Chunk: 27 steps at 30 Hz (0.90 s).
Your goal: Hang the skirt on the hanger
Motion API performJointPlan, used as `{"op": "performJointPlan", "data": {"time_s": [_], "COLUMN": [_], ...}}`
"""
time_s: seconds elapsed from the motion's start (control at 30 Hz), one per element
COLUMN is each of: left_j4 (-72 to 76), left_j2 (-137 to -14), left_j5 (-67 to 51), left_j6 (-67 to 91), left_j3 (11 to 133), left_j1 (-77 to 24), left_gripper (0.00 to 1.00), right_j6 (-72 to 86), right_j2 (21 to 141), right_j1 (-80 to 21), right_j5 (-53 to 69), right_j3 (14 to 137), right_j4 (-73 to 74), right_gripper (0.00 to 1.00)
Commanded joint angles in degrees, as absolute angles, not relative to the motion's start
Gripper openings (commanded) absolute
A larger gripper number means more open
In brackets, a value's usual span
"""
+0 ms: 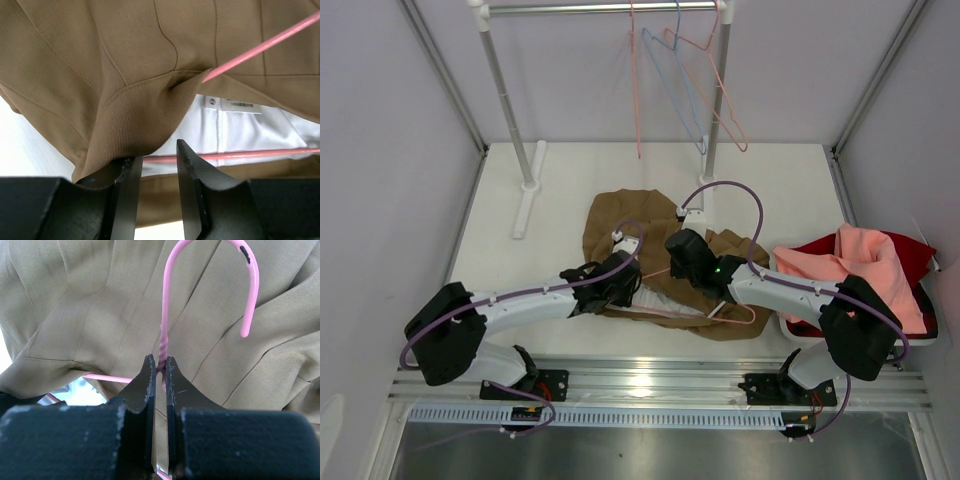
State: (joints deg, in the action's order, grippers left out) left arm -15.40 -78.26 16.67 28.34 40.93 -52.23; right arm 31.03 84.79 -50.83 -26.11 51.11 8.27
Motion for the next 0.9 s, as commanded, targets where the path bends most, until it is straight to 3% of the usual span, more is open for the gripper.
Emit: {"op": "performJointPlan", "data": {"time_s": [0.0,0.47,0.87], "left_j4": [-12.75,-8.18,-6.59], "left_j2": [-79.54,-82.70,-82.27], "left_j5": [19.16,18.55,17.05], "left_j6": [26.28,23.65,22.85], "left_j3": [43.24,42.28,41.13], "left_j1": [-52.56,-52.73,-52.47], "left_gripper": [0.38,0.36,0.07], "right_j6": [29.53,29.71,29.62], "right_j2": [83.50,83.06,82.62], "right_j1": [-51.15,-51.24,-51.24], "right_j5": [-28.12,-28.12,-28.21], "right_j3": [50.98,50.71,50.89], "right_j4": [8.88,9.05,9.49], "right_gripper": [0.00,0.00,0.00]}}
